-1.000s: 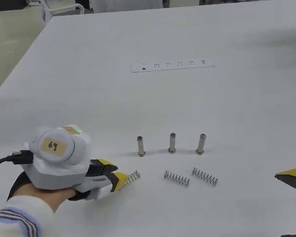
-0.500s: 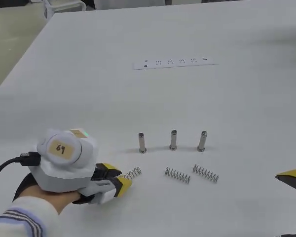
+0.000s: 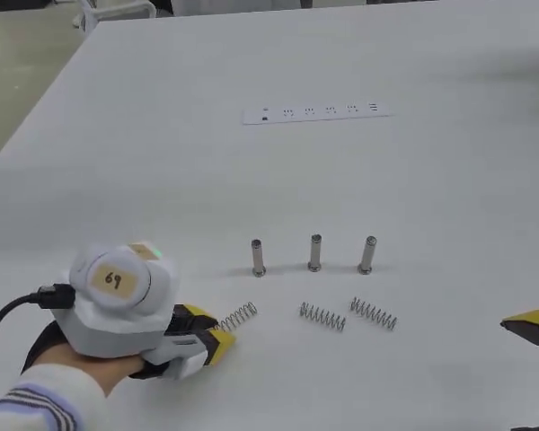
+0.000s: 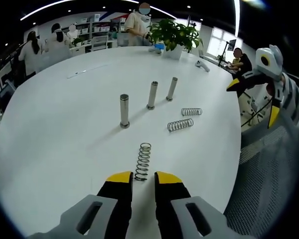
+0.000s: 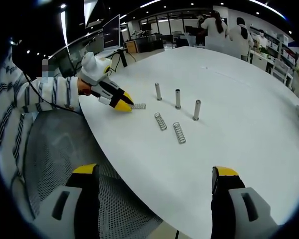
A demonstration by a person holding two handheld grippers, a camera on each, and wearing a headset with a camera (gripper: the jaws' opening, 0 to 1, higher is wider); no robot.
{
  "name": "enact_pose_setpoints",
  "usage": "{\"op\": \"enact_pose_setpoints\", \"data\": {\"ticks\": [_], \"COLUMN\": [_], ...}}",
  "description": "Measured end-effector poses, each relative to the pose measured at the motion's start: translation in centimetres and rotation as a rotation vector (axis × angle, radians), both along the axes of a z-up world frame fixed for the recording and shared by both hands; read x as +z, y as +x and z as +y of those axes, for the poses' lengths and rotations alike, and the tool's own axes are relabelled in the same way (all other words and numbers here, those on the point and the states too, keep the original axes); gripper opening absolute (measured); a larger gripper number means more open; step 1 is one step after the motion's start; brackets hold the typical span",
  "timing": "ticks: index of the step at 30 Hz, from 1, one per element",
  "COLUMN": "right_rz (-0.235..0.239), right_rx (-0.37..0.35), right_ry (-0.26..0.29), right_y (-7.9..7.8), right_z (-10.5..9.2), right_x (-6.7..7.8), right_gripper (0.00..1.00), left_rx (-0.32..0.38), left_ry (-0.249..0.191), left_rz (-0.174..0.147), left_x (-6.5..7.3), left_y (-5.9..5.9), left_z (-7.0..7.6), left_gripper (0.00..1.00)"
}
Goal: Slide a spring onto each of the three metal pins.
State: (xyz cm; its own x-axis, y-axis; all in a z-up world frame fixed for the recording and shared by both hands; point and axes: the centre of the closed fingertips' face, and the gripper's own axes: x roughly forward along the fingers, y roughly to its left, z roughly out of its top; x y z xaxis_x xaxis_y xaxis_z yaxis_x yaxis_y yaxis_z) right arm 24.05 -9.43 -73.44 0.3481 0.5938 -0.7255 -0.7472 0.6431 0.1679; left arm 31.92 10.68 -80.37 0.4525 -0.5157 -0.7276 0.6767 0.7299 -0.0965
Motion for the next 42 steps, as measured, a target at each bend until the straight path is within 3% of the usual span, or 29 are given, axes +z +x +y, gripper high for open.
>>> {"op": "enact_pose_setpoints", "data": {"ticks": [6, 8, 15, 25, 42], "right_rz": [-0.003, -0.002, 0.004, 0.006, 0.001], "right_rx": [0.0, 0.0, 0.0, -0.009, -0.013], "right_ry": [-0.001, -0.002, -0.005, -0.002, -0.019], "right_y": [0.07, 0.05, -0.04, 0.02, 0.37], "right_z": [-0.02, -0.05, -0.1, -0.19, -0.51], "right_x": [0.14, 0.15, 0.02, 0.02, 0.06], "right_gripper": [0.92, 0.92, 0.91, 0.92, 0.91], "left_rx": [-0.006, -0.012, -0.028, -0.03, -0.011], "left_ry": [0.016, 0.035, 0.037, 0.044, 0.049], "left_rz": [-0.009, -0.027, -0.03, -0.064, -0.068], "left_x": [-0.16, -0.17, -0.25, -0.31, -0.37], "left_y": [0.01, 0.13, 0.03, 0.33, 0.52], "left_z": [-0.04, 0.0, -0.26, -0.19, 0.01], "left_gripper": [0.09, 0.08, 0.04, 0.03, 0.03]}}
